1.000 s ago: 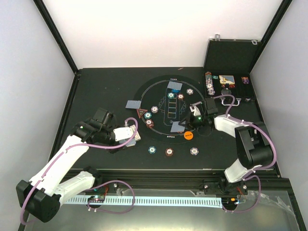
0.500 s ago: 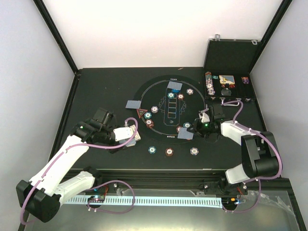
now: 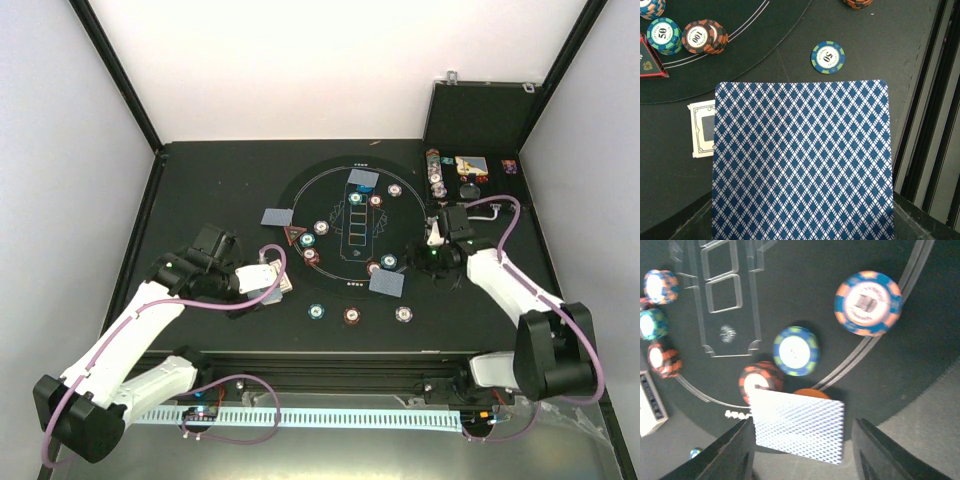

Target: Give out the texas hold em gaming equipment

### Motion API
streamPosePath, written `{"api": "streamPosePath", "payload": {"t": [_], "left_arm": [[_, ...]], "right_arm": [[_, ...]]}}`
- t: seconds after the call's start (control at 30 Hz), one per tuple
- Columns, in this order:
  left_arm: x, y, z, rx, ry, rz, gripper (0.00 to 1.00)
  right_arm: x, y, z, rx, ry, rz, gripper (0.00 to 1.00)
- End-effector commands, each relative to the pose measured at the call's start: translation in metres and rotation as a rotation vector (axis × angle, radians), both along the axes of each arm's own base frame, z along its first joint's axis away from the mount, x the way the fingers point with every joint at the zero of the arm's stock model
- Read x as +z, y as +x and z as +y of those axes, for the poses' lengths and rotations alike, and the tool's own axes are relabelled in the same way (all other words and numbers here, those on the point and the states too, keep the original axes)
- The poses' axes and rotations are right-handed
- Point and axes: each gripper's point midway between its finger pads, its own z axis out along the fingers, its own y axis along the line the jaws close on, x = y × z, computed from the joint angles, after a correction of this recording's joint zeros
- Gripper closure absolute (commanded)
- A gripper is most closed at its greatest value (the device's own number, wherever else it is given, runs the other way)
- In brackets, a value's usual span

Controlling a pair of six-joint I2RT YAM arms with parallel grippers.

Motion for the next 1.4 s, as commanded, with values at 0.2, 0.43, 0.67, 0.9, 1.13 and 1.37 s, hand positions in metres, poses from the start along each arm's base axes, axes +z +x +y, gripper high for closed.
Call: {"api": "streamPosePath", "payload": {"t": [0.2, 0.43, 0.67, 0.9, 1.13, 1.37], "left_arm": [[0.028, 0.008, -0.011, -0.01, -0.078, -0.053, 0.93], [0.03, 0.008, -0.012, -0.007, -0.082, -0.054, 0.94], [0.03, 0.007, -0.01, -0.006, -0.073, -0.058, 0.93], [0.03, 0.007, -0.009, -0.006, -0.071, -0.064, 0.93], [0.031, 0.007, -0.009, -0.007, -0.073, -0.063, 0.93], [0.032, 0.006, -0.008, -0.006, -0.068, -0.068, 0.93]], "right_arm": [[0.09, -0.027, 0.146, 0.294, 0.441, -0.123, 0.18], [0.118, -0.08, 0.252, 0.552, 0.711, -0.059, 0.12], [0.124, -0.103, 0.296, 0.651, 0.801, -0.011, 0.13], [0.115, -0.113, 0.317, 0.694, 0.828, 0.041, 0.15], [0.108, -0.117, 0.339, 0.726, 0.862, 0.089, 0.21], [0.093, -0.111, 0.348, 0.716, 0.848, 0.128, 0.3]]}}
